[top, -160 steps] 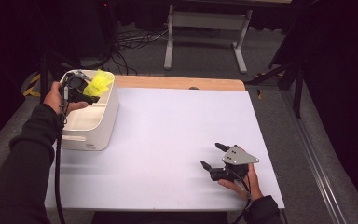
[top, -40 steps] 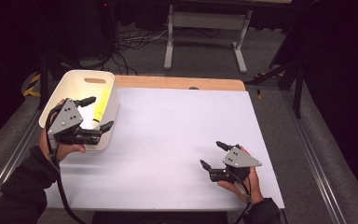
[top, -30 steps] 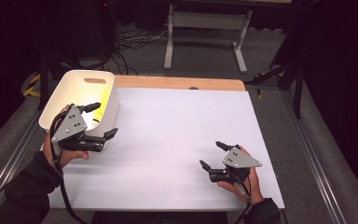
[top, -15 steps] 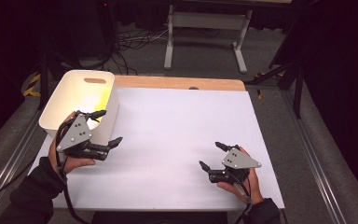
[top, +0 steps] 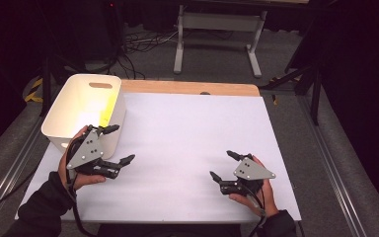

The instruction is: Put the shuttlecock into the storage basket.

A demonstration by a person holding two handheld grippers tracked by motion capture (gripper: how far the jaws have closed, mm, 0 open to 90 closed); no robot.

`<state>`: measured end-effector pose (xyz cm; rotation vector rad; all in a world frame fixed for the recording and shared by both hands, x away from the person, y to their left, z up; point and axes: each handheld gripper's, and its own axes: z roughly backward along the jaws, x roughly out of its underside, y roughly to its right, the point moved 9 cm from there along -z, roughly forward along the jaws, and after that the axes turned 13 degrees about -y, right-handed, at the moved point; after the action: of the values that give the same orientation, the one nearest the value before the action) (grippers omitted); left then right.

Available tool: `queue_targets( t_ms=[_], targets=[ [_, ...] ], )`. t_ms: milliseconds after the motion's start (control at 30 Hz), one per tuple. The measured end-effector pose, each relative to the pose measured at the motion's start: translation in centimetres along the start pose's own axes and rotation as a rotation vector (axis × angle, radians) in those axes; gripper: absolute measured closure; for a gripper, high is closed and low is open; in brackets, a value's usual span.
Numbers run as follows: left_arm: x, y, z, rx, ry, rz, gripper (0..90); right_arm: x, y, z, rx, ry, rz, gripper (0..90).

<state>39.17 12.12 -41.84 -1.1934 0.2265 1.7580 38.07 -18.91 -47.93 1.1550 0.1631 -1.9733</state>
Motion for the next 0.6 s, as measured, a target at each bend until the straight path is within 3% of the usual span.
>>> queue_targets(
  t_ms=[267, 600],
  targets=[
    [0.7, 1.1, -0.4, 0.032, 0.005, -0.008, 8.3, -0.1, -0.2, 0.0, -0.002, 0.0, 0.008, 17.3],
    [2.1, 2.1, -1.0, 0.027, -0.01, -0.028, 7.6, -0.2, -0.7, 0.0, -0.002, 0.002, 0.024, 17.2]
  ],
)
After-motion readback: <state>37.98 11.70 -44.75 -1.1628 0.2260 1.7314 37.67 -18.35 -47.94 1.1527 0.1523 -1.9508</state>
